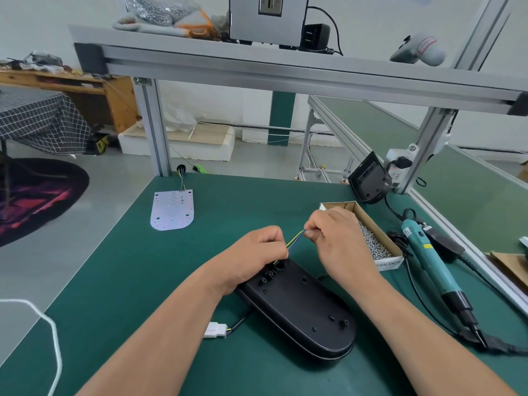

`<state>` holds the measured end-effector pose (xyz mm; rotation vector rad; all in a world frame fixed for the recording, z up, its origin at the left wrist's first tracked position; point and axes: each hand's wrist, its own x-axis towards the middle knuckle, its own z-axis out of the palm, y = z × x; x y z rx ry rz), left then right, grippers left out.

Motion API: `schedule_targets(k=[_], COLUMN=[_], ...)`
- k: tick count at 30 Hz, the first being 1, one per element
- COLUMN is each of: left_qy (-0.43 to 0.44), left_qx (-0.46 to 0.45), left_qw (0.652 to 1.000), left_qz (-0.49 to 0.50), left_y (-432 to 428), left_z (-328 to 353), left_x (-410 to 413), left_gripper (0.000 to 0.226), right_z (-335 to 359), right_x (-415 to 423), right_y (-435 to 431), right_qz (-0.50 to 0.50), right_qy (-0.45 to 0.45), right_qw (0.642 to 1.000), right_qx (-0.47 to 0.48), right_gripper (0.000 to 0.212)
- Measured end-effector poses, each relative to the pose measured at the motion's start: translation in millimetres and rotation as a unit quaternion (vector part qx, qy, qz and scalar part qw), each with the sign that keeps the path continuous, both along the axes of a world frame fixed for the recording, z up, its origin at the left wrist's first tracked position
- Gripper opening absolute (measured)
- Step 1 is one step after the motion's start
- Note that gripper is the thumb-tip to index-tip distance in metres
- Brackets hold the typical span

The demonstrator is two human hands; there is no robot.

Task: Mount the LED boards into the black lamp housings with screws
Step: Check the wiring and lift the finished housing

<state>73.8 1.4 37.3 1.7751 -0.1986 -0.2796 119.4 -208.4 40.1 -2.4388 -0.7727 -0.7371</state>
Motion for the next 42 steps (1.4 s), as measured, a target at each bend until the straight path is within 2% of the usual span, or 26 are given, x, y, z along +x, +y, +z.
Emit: schedule_targets(k=[10, 13, 15, 19, 21, 23, 25, 28, 30, 32, 34, 38, 42], left_qy=[0.004, 0.061, 0.099, 0.14, 0.138, 0.123, 0.109, 0.097, 0.088, 0.084, 0.086, 0.097, 0.12], left_qx=[-0.001, -0.068, -0.152, -0.315, -0.339, -0.314, -0.275, -0.285, -0.3, -0.313, -0.331, -0.379, -0.399], left_qw=[1.0, 0.996, 0.983, 0.939, 0.93, 0.941, 0.955, 0.954, 0.95, 0.946, 0.94, 0.92, 0.908], left_qz=[0.006, -0.004, 0.004, 0.002, -0.02, -0.035, -0.031, 0.004, 0.014, 0.017, 0.017, 0.012, 0.031], left_y=[2, 6, 8, 12, 13, 11, 8, 5, 4, 5, 7, 11, 10], left_z=[1, 0, -2, -7, -9, -10, -11, -14, -15, -15, -15, -10, -10], left_x=[-2, -8, -11, -15, -15, -15, -13, -10, -10, -9, -8, -6, -6], left_gripper=[0.035, 0.028, 0.043, 0.089, 0.117, 0.133, 0.124, 0.091, 0.085, 0.086, 0.088, 0.113, 0.119], right_z=[-2, -1, 0, 1, 0, -2, -3, -2, -1, 2, 3, 4, 3], right_x=[0, 2, 5, 6, 6, 7, 7, 7, 5, 1, -3, -5, -3], right_y=[-3, -8, -15, -23, -22, -21, -20, -23, -24, -25, -21, -14, -13], right_qz=[-0.016, -0.034, -0.05, -0.083, -0.1, -0.115, -0.121, -0.102, -0.057, 0.027, 0.094, 0.078, 0.081], right_qy=[-0.015, -0.012, -0.009, -0.004, -0.008, -0.004, -0.003, -0.022, -0.051, -0.059, -0.045, -0.052, -0.075], right_qw=[1.0, 0.999, 0.998, 0.996, 0.994, 0.992, 0.992, 0.994, 0.997, 0.998, 0.994, 0.987, 0.987], right_qx=[-0.004, 0.009, 0.022, 0.042, 0.044, 0.043, 0.04, 0.04, 0.031, 0.004, -0.041, -0.133, -0.112], right_gripper=[0.023, 0.02, 0.017, 0.014, 0.016, 0.022, 0.021, 0.007, 0.027, 0.045, 0.052, 0.048, 0.037])
